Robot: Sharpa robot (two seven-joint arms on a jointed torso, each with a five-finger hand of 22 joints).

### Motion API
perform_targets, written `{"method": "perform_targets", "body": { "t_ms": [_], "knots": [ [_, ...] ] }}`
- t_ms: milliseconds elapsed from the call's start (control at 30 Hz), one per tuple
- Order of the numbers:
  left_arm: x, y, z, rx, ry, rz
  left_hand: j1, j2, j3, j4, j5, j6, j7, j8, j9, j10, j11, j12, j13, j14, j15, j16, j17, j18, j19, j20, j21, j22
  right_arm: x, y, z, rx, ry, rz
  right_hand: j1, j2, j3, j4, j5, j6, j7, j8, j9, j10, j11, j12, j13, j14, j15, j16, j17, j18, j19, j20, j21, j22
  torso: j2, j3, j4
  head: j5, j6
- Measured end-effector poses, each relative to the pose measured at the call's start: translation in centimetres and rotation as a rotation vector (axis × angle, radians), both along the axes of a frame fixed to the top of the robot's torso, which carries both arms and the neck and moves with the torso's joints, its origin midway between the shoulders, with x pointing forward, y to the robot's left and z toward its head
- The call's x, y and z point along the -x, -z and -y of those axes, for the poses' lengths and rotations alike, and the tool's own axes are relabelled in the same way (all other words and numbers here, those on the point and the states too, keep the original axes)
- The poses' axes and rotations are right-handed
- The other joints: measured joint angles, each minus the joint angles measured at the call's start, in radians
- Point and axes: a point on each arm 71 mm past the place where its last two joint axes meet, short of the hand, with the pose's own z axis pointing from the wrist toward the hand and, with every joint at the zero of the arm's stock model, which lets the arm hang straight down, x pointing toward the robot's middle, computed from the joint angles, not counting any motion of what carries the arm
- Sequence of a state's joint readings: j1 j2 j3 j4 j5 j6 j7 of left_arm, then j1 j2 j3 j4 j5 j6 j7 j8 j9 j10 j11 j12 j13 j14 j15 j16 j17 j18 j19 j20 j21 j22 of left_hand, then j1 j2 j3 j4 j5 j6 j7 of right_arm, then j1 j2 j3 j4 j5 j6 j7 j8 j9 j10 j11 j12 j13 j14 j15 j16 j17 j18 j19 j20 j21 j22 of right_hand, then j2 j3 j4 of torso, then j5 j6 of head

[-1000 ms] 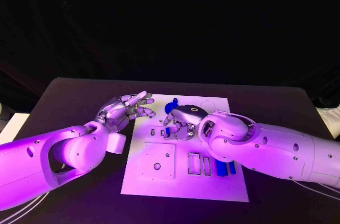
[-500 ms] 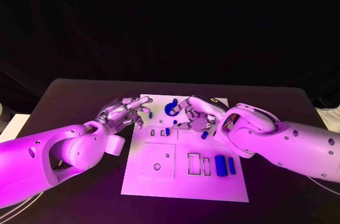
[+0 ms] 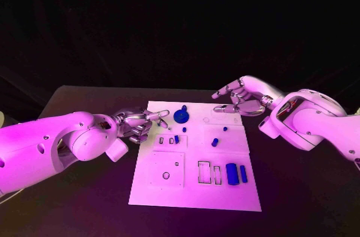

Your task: Assemble the parts on the task board

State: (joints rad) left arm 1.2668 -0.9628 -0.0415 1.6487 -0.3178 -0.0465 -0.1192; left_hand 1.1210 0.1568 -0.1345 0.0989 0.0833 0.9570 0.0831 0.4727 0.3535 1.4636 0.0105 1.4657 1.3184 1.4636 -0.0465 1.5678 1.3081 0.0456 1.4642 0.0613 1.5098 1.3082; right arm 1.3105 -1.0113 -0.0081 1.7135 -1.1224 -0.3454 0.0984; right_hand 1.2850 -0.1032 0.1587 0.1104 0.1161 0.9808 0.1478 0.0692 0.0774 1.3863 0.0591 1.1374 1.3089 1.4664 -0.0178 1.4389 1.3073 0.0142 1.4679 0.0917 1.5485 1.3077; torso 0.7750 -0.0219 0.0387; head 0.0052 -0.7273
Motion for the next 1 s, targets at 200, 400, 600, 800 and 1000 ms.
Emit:
{"method": "perform_targets", "body": {
  "t_ms": [200, 400, 600, 800, 1000],
  "knots": [
    [-1.2, -1.6, 0.6, -0.236, 0.072, -0.012, -0.002, 0.002, -0.025, 0.025, 0.000, -0.073, -0.005, 0.126, 0.106, 0.002, -0.002, 0.039, -0.009, 0.004, -0.004, 0.000, 0.000, 0.000, 0.002, -0.007, 0.007, 0.000, -1.0, -0.6, 2.7, -0.030, 0.075, -0.017, 0.008, 0.000, -0.003, -0.003, 0.011, 0.000, 0.000, 0.000, 0.000, 0.000, 0.000, 0.000, 0.000, 0.000, 0.000, 0.000, 0.000, 0.000, 0.000, 0.000, 0.000, 0.000, -0.011, 0.0073, -0.0009, 0.004, -0.007],
    [-2.0, -2.1, 1.9, -0.445, 0.116, -0.023, -0.024, -0.005, -0.068, 0.068, -0.025, -0.152, 0.013, 0.120, 0.112, 0.004, 0.006, 0.035, -0.009, 0.004, -0.004, 0.000, 0.000, 0.001, 0.002, -0.006, 0.007, 0.000, -1.5, -0.6, 3.7, -0.044, 0.109, -0.029, 0.012, 0.004, -0.005, -0.005, 0.020, 0.000, 0.000, 0.000, 0.000, 0.000, 0.000, 0.000, 0.000, 0.000, 0.000, 0.000, 0.001, 0.000, 0.000, 0.000, 0.000, 0.000, -0.019, 0.0129, -0.0001, 0.004, -0.012],
    [-3.0, -1.8, 4.0, -0.625, 0.142, -0.009, -0.028, -0.008, -0.088, 0.088, -0.030, -0.178, 0.026, 0.110, 0.100, 0.003, 0.014, 0.032, -0.009, 0.003, 0.004, 0.000, 0.000, -0.014, 0.002, 0.001, 0.007, 0.000, -1.8, -0.6, 4.3, -0.050, 0.128, -0.037, 0.012, 0.004, -0.006, -0.006, 0.022, 0.000, 0.000, 0.000, 0.000, 0.000, 0.000, 0.000, 0.000, 0.000, 0.000, -0.006, 0.001, 0.000, 0.000, 0.000, 0.000, 0.000, -0.023, 0.0161, 0.0001, 0.004, -0.016],
    [-4.0, -1.4, 5.8, -0.741, 0.151, 0.029, -0.028, -0.008, -0.100, 0.108, -0.030, -0.153, 0.018, 0.133, 0.106, 0.003, 0.014, 0.032, -0.009, 0.003, 0.004, 0.000, 0.000, -0.014, 0.002, 0.001, 0.011, 0.000, -2.0, -0.5, 4.7, -0.052, 0.141, -0.040, 0.012, 0.004, -0.008, -0.003, 0.027, 0.000, 0.000, 0.000, 0.000, 0.000, 0.000, 0.000, 0.000, 0.000, 0.000, -0.006, 0.001, 0.000, 0.000, 0.000, 0.000, 0.000, -0.024, 0.0166, -0.0005, 0.004, -0.020],
    [-4.3, -1.3, 7.2, -0.798, 0.166, 0.066, -0.028, -0.008, -0.108, 0.117, -0.030, -0.144, 0.010, 0.159, 0.120, 0.003, 0.014, 0.032, -0.009, 0.003, 0.004, 0.000, 0.000, -0.014, 0.002, 0.001, 0.011, 0.000, -2.2, -0.5, 5.1, -0.050, 0.155, -0.043, 0.012, 0.004, -0.011, -0.006, 0.033, 0.000, 0.000, 0.000, 0.000, 0.000, 0.000, -0.004, 0.000, 0.000, 0.000, -0.006, 0.001, 0.000, 0.000, 0.000, 0.000, 0.000, -0.022, 0.0154, -0.0018, 0.004, -0.022]
  ]
}}
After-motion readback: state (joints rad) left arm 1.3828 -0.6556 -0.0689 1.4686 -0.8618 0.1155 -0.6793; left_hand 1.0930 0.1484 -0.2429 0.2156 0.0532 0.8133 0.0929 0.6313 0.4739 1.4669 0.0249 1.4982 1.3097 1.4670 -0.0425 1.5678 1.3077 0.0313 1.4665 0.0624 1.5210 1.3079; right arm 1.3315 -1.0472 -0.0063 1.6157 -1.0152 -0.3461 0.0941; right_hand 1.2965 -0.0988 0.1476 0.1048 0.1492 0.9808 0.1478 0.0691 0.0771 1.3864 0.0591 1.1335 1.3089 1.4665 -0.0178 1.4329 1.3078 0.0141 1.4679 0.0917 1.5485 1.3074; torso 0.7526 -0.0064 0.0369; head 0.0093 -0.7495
